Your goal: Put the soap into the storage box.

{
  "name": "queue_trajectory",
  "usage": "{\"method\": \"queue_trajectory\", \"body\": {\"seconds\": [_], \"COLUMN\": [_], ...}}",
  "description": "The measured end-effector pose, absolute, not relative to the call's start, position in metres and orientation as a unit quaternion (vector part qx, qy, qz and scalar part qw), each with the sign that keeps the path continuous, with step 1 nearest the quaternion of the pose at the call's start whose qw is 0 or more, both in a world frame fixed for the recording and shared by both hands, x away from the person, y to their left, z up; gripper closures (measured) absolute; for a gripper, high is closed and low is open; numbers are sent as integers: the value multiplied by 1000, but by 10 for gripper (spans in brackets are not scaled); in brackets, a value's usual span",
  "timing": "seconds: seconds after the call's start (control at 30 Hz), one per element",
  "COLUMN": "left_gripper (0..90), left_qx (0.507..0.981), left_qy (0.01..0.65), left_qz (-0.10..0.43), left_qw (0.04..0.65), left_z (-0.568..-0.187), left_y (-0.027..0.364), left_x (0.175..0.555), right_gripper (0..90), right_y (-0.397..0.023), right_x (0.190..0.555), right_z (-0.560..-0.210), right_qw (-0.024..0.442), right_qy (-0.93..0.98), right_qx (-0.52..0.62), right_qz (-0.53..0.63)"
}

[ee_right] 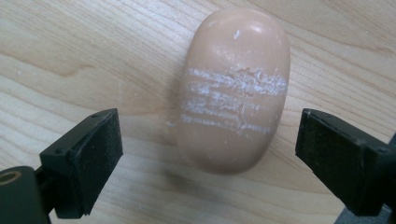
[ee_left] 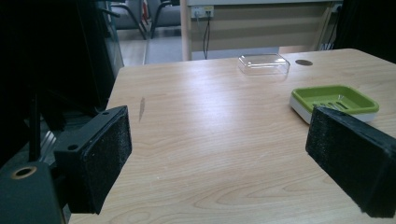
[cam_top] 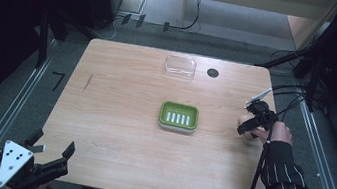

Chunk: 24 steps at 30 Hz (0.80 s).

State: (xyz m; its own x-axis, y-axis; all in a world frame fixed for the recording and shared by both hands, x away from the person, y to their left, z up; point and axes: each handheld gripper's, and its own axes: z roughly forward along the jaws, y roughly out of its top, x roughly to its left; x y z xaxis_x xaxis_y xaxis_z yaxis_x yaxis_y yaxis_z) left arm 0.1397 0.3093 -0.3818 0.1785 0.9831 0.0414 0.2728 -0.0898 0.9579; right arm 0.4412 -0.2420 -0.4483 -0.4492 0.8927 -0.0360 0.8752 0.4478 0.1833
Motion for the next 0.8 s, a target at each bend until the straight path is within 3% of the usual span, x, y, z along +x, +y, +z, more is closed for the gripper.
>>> {"method": "queue_trajectory", "body": {"seconds": [0.5, 0.6, 0.73, 0.8], "left_gripper": [72, 72, 72, 72], "left_qx": [622, 622, 622, 621], "left_qy": [506, 506, 506, 506], "left_qz": [395, 395, 396, 396], "left_qw": [449, 448, 448, 449], "left_z": [-382, -382, -382, -382], "left_y": [309, 309, 309, 309], "left_x": [141, 140, 141, 141], "right_gripper": [52, 131, 145, 214], "right_y": [-247, -250, -249, -249], "right_x": [460, 465, 468, 469], "right_z": [-466, -463, -469, -473], "right_qw": [34, 32, 25, 22], "right_qy": [843, 836, 837, 836], "right_qx": [532, 542, 543, 544], "right_qz": [65, 79, 67, 59]}}
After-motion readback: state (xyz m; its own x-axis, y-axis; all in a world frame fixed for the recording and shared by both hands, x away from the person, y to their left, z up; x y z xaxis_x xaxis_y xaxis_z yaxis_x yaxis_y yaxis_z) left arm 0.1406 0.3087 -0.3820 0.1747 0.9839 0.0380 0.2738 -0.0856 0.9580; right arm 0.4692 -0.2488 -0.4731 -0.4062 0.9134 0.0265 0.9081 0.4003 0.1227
